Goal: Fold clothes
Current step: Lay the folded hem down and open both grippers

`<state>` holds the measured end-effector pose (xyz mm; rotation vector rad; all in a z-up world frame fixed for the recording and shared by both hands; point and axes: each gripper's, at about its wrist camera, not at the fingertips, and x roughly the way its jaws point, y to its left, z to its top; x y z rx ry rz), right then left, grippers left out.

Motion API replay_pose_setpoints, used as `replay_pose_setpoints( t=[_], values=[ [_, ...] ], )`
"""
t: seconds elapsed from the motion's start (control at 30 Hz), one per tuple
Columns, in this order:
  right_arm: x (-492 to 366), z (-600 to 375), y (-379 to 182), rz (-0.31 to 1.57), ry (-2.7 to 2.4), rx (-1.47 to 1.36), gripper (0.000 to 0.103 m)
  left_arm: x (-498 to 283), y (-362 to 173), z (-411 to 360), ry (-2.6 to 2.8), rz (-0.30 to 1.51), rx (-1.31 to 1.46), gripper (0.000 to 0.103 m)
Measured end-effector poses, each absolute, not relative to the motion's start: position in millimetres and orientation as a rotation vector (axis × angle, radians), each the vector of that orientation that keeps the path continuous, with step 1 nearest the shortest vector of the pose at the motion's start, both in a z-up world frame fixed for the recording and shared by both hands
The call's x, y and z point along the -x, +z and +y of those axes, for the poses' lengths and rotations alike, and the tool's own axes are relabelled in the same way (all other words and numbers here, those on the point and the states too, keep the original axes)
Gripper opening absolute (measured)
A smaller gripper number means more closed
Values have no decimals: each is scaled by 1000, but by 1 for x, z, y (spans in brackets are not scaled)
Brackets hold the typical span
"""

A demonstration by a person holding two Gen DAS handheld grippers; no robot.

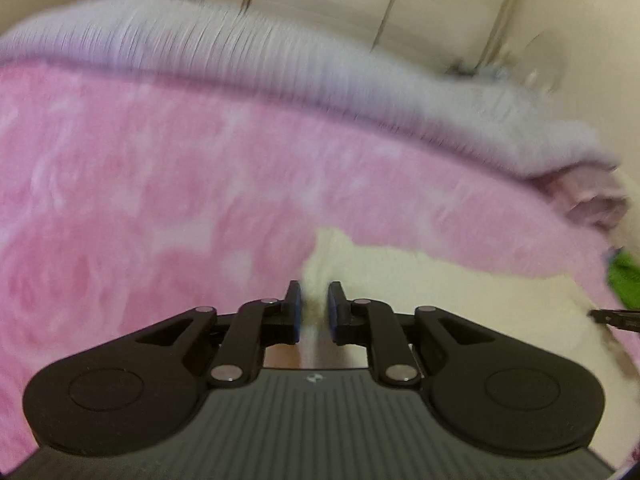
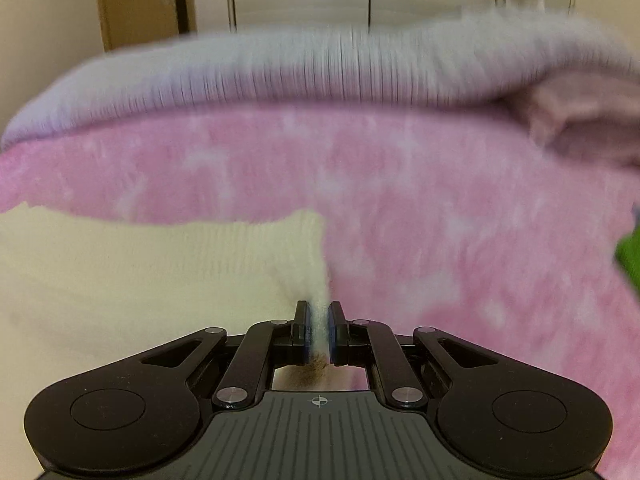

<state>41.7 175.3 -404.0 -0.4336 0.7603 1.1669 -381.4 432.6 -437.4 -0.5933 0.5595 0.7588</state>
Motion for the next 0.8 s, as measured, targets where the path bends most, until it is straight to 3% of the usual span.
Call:
replay_pose_setpoints(
  t=[0.07, 0.1, 0.17, 0.27, 0.33, 0.5, 0.67, 0.7, 0.77, 0.8],
  values=[
    [-44, 166, -399, 774, 1160, 390, 14, 393, -436, 431, 766, 522, 634, 17],
    [-45, 157, -392, 772, 1151, 364, 27, 402, -432, 429, 779, 497, 655, 15],
    [-45, 135, -377, 768, 1130, 311, 38, 425, -422, 419, 800, 458, 692, 15],
    [-37, 84, -361, 796, 1154, 169, 44, 460, -415, 390, 790, 408, 770, 17],
    [-27, 45, -362, 843, 1174, 79, 46, 484, -414, 364, 763, 378, 835, 27],
    [7, -21, -384, 958, 1179, -10, 48, 526, -416, 304, 689, 335, 963, 37],
    [19, -26, -398, 989, 1208, -80, 47, 519, -431, 291, 674, 341, 957, 32],
    [18, -26, -397, 985, 1204, -90, 43, 517, -433, 292, 671, 342, 946, 3],
    [16, -24, -393, 975, 1180, -100, 10, 518, -432, 295, 673, 338, 951, 4],
    [14, -23, -392, 971, 1168, -105, 9, 521, -428, 294, 670, 318, 938, 4]
  ],
)
